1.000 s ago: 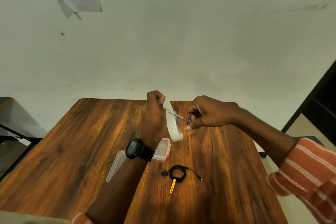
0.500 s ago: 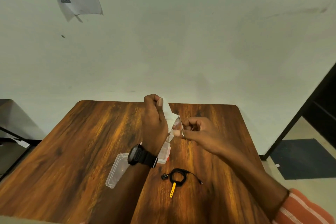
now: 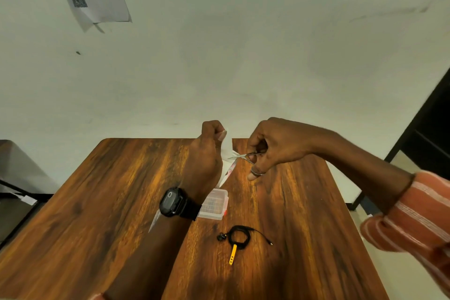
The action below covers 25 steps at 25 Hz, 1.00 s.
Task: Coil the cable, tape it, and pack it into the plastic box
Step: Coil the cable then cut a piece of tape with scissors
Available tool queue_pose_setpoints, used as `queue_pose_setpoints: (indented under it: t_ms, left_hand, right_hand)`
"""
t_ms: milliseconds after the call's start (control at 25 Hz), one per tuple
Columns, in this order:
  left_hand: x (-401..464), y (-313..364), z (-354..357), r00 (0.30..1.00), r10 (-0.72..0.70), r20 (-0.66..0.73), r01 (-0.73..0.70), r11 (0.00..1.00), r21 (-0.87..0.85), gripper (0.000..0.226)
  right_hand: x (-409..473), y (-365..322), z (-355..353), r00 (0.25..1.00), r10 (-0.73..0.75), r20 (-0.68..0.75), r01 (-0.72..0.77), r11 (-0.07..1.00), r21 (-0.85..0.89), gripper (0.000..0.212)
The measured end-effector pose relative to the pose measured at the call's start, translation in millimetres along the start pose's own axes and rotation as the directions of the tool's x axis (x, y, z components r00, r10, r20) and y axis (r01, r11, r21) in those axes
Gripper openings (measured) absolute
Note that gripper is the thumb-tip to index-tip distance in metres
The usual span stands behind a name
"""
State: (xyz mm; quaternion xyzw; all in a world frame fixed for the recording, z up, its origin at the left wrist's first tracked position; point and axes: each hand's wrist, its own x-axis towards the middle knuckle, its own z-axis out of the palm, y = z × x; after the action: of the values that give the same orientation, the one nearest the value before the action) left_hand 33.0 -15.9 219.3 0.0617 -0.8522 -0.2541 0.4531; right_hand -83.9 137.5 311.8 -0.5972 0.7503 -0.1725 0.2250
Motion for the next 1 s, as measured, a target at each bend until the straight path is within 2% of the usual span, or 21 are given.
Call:
queue_pose_setpoints:
  t_ms: [280, 360, 480, 560, 640, 720, 840, 920, 1000]
  left_hand:
    - [3.0, -0.8, -0.5, 1.000, -0.011, -0.009, 0.011, 1.000, -0.017, 0.010]
    - [4.1, -0.8, -1.0, 1.000, -0.024, -0.007, 0.024, 0.998, -0.052, 0.009]
    - [4.1, 0.5, -0.9, 0.997, -0.075, 0.000, 0.075, 0.992, -0.099, 0.012]
    - [4.9, 4.9, -0.6, 0.992, -0.127, 0.027, 0.130, 0.978, -0.163, 0.020]
    - [7.0, 9.9, -2.7, 0.982, -0.175, 0.070, 0.187, 0.956, -0.225, 0.018]
    - [9.0, 12.1, -9.2, 0.958, -0.242, 0.151, 0.281, 0.890, -0.360, 0.014]
    - [12.9, 14.7, -24.2, 0.864, -0.329, 0.382, 0.497, 0.686, -0.531, 0.026]
    - [13.5, 17.3, -29.5, 0.825, -0.328, 0.459, 0.547, 0.666, -0.507, 0.031]
    - [14.4, 17.6, -28.7, 0.815, -0.360, 0.454, 0.564, 0.675, -0.476, 0.027]
  right_hand:
    - [11.0, 7.1, -0.1, 0.995, -0.089, 0.047, 0.086, 0.994, 0.069, 0.010]
    - [10.9, 9.8, 0.1, 0.992, -0.111, 0.062, 0.103, 0.988, 0.115, 0.014]
    - [9.1, 12.6, -0.4, 0.988, -0.123, 0.089, 0.104, 0.974, 0.200, 0.010]
    - [7.6, 13.0, -0.3, 0.990, -0.121, 0.070, 0.103, 0.969, 0.224, 0.007]
    - [6.5, 12.5, -0.1, 0.991, -0.129, 0.045, 0.116, 0.968, 0.222, 0.011]
    - [4.7, 13.5, -0.3, 0.991, -0.128, 0.032, 0.117, 0.967, 0.228, 0.015]
    - [2.4, 17.5, 0.4, 0.995, -0.101, 0.010, 0.096, 0.966, 0.240, 0.014]
    - [1.9, 19.5, 1.3, 0.996, -0.094, -0.006, 0.092, 0.965, 0.246, 0.014]
    - [1.8, 20.6, 1.8, 0.995, -0.099, -0.012, 0.099, 0.962, 0.256, 0.016]
